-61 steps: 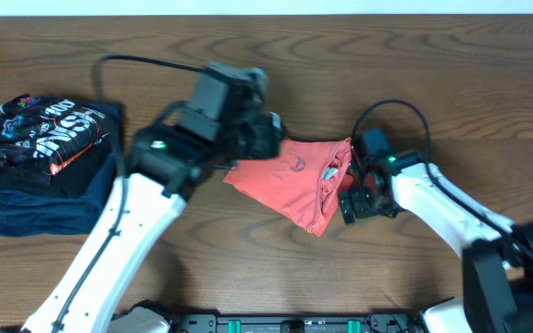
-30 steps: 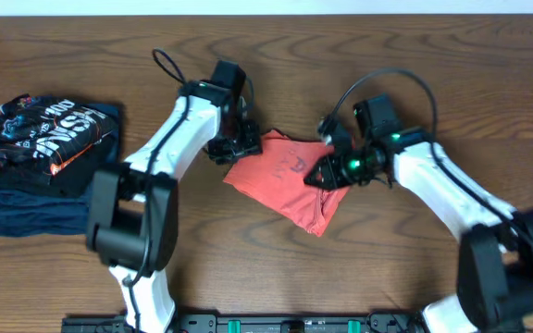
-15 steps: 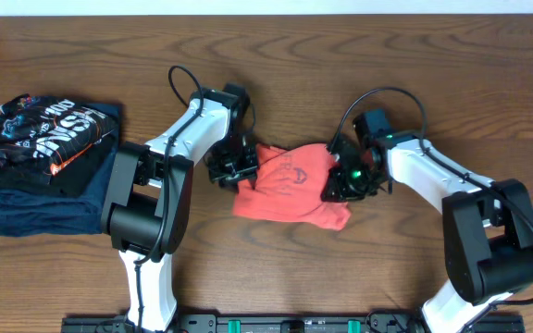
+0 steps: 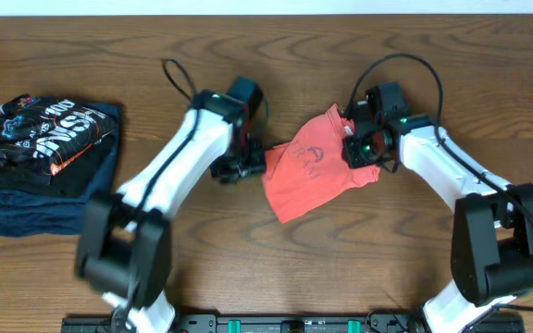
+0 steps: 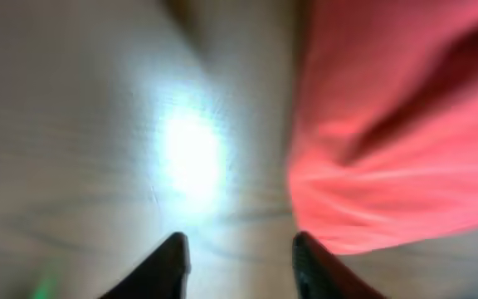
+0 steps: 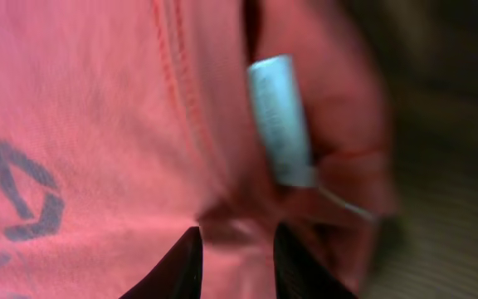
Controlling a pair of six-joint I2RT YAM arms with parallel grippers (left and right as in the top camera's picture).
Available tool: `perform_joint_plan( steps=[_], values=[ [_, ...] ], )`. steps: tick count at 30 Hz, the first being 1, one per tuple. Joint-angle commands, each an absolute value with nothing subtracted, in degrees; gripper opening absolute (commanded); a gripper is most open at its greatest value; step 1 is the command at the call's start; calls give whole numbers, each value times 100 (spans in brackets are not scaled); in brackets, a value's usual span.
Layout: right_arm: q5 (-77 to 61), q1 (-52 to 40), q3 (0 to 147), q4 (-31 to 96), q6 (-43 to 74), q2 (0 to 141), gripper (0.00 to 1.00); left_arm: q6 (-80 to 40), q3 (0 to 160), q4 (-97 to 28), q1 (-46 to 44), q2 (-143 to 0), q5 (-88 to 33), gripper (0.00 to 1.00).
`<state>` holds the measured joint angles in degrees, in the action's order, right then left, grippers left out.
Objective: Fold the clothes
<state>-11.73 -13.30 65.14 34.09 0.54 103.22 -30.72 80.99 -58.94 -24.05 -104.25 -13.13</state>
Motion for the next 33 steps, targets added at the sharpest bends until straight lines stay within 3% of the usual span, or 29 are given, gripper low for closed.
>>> perform_joint_plan(
  steps=[1, 5, 11, 17, 23, 26, 31, 33],
  values=[
    [-878, -1275, 6788, 3592, 16, 9677, 29, -2742, 8121, -5275, -2272, -9998, -587, 60],
    [-880, -1275, 6785, 3935, 174, 9006, 33, -1962, 8121, -4139, -2220, -10012, -591, 70],
    [-972, -1288, 6759, 4829, 259, 8748, 33, -1844, 8121, -3424, -2220, -10455, -777, 74],
    [-1378, -1326, 6261, 4890, 338, 8965, 33, -1846, 8121, -3483, -2220, -11229, -1684, 73],
    [-1522, -1323, 5603, 4348, 364, 9164, 34, -1844, 8121, -4095, -2220, -11791, -1732, 72],
    [-1518, -1323, 5284, 3778, 360, 9297, 36, -1844, 8121, -4491, -2220, -11928, -1732, 65],
    [-1162, -1302, 4871, 2724, 403, 9529, 42, -1896, 8121, -5299, -2220, -11946, -1734, 40],
    [-880, -1275, 4856, 2460, 482, 9671, 42, -2032, 8121, -5776, -2220, -11946, -1730, 35]
  ],
)
